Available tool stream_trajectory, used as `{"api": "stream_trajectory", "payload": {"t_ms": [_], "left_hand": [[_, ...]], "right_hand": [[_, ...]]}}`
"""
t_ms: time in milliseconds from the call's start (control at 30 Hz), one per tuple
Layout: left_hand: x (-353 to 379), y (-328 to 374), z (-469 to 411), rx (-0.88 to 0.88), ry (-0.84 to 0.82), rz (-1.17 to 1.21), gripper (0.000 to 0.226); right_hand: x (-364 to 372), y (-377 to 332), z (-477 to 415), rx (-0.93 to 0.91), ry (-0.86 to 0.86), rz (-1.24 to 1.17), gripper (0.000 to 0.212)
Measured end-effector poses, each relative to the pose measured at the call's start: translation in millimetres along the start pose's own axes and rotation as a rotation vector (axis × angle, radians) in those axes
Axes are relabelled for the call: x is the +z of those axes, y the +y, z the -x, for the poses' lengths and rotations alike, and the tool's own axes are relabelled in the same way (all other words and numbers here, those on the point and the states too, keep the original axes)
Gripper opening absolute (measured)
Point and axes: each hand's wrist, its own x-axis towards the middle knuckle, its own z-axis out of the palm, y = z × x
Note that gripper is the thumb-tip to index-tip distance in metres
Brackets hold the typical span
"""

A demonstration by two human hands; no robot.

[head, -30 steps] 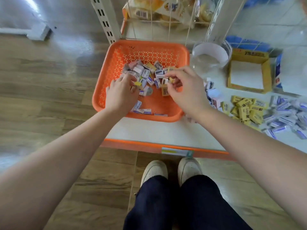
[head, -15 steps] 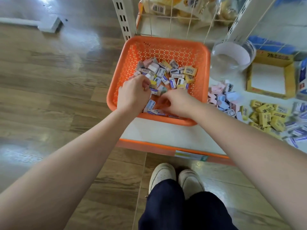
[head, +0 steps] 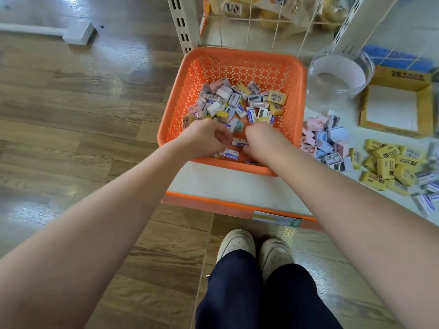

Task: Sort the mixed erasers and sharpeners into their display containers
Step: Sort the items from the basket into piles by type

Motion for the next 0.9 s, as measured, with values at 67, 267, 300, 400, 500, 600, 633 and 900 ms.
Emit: {"api": "stream_trajectory", "payload": {"t_ms": [67, 267, 300, 400, 500, 600, 633, 900], "left_hand": [[-4, -1, -1, -0.027, -0.133, -0.073, 0.031], [-7, 8, -8, 0.009, -0.252, -0.392, 0.033], [-7, 10, -8, 0.016, -0.242, -0.456, 0.033], [-4, 10, -9, 0.028, -0.178, -0.546, 0.033], [-4, 7, -8, 0.006, -0.123, -0.419, 0.036], [-8, 4, -5, -0.004, -0.014, -0.303, 0.036], [-8, 5, -4, 0.006, 0.030, -0.291, 0.036], [-9, 59, 7, 0.124, 0.270, -0.106, 0.035]], "right_hand": [[-1, 0, -1, 0.037, 0.009, -0.014, 0.019], [-2, 1, 1, 0.034, 0.020, -0.021, 0.017], [-3, 0, 1, 0.038, 0.020, -0.032, 0.013], [-7, 1, 1, 0.062, 0.052, -0.083, 0.007], [-12, 0, 6, 0.056, 0.177, -0.135, 0.007], [-17, 0, 14, 0.016, 0.361, -0.084, 0.026], [-20, 4, 18, 0.014, 0.404, -0.078, 0.027], [-52, 47, 63, 0.084, 0.611, -0.364, 0.029]]}}
